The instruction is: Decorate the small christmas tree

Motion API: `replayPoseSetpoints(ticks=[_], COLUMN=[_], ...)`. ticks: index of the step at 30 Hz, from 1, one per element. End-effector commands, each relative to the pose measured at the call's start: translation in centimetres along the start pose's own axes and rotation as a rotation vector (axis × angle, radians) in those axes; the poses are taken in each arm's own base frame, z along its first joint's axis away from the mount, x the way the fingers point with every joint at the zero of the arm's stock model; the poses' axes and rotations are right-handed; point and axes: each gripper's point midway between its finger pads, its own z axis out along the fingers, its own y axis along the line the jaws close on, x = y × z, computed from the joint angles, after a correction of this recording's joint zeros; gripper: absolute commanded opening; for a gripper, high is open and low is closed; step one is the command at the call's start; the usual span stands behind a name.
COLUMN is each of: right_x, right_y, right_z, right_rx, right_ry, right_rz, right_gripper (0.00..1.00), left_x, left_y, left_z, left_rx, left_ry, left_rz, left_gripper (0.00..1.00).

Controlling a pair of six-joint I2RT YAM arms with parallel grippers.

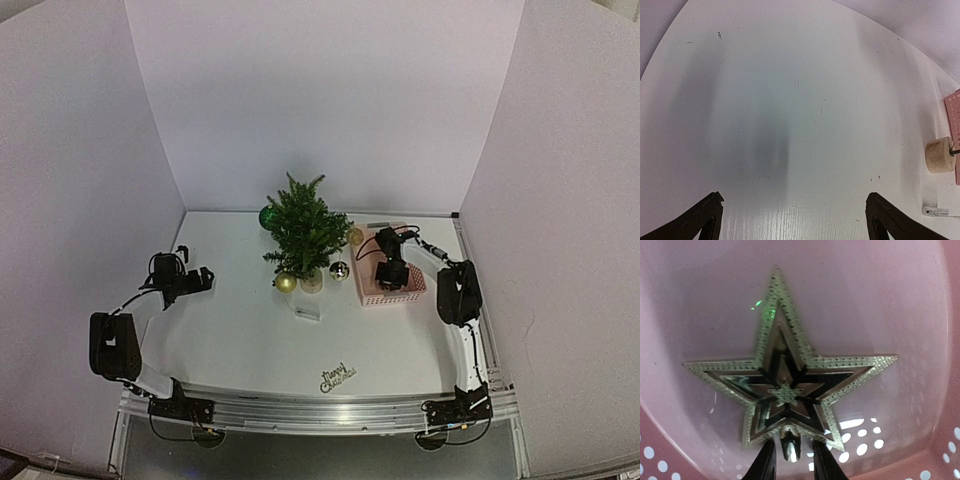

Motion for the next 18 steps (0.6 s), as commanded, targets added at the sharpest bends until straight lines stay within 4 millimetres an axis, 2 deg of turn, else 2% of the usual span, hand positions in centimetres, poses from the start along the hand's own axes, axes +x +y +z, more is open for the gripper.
replayPoseSetpoints(ticks=[1,9,11,14,16,18], right_x=[0.4,-0.8,-1.1,-2.1,-3.1,-4.5], right_y=[-0.8,-1.3,-1.4,-1.5,-1.6,-2.1], right_z=[2.2,1.6,1.1,-1.2,-3.9,-7.7], right_rx=[0.031,0.045,0.044,0.044,0.037,0.045], right_ry=[0.04,0.003,-0.009,-0.07,-0.141,-0.247], right_rz=[-0.011,-0.031,-0.032,-0.023,-0.005,0.026], right_gripper=[0.21,0.01,0.0,0.0,0.0,0.0], left_x=[-2.7,-2.9,-3.0,-4.3,-5.9,-7.8], left_y=[-0.9,-1.2,-1.5,-2.5,-3.0,-3.9], left_z=[-0.5,-0.8,-0.9,-1.5,-2.0,-2.7], left_rx=[0.031,0.045,0.056,0.095,0.101,0.126], left_ry=[-0.073,-0.078,-0.077,-0.11,-0.147,-0.176], left_rz=[0.015,0.029,0.036,0.117,0.164,0.22], left_gripper=[1.0,1.0,1.0,1.0,1.0,1.0])
